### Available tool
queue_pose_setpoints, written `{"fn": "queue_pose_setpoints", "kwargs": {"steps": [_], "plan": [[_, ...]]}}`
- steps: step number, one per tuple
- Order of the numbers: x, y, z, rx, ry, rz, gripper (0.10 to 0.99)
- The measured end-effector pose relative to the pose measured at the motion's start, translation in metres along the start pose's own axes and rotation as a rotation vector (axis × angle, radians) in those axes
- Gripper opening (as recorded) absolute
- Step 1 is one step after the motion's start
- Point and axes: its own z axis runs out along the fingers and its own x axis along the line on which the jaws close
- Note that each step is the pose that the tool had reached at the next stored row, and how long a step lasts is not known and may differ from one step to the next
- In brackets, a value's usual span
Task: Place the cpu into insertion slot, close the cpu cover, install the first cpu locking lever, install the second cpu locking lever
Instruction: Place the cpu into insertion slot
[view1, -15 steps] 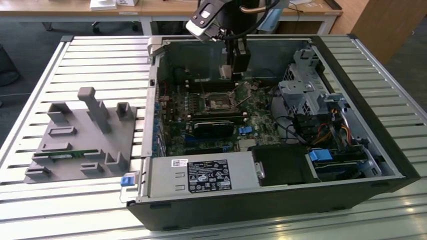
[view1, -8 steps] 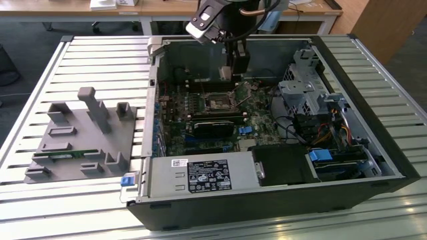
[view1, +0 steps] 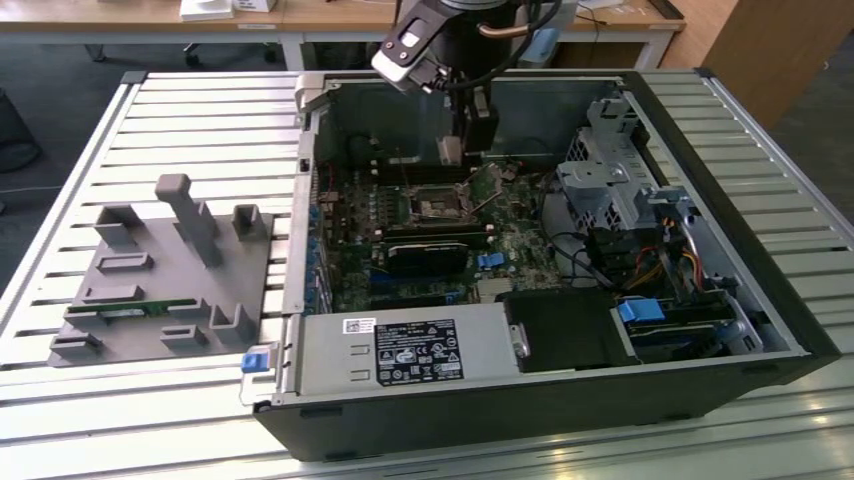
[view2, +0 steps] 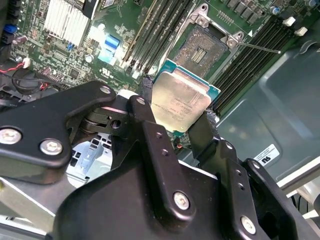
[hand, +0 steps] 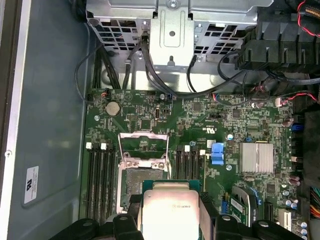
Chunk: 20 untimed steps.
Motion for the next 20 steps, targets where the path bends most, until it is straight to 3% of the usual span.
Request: {"fn": "queue_pose_setpoints", "kwargs": {"steps": [20], "plan": [[-0.0002,-0.0014,0.0157,0.002,0.0,0.0,0.537]]}}
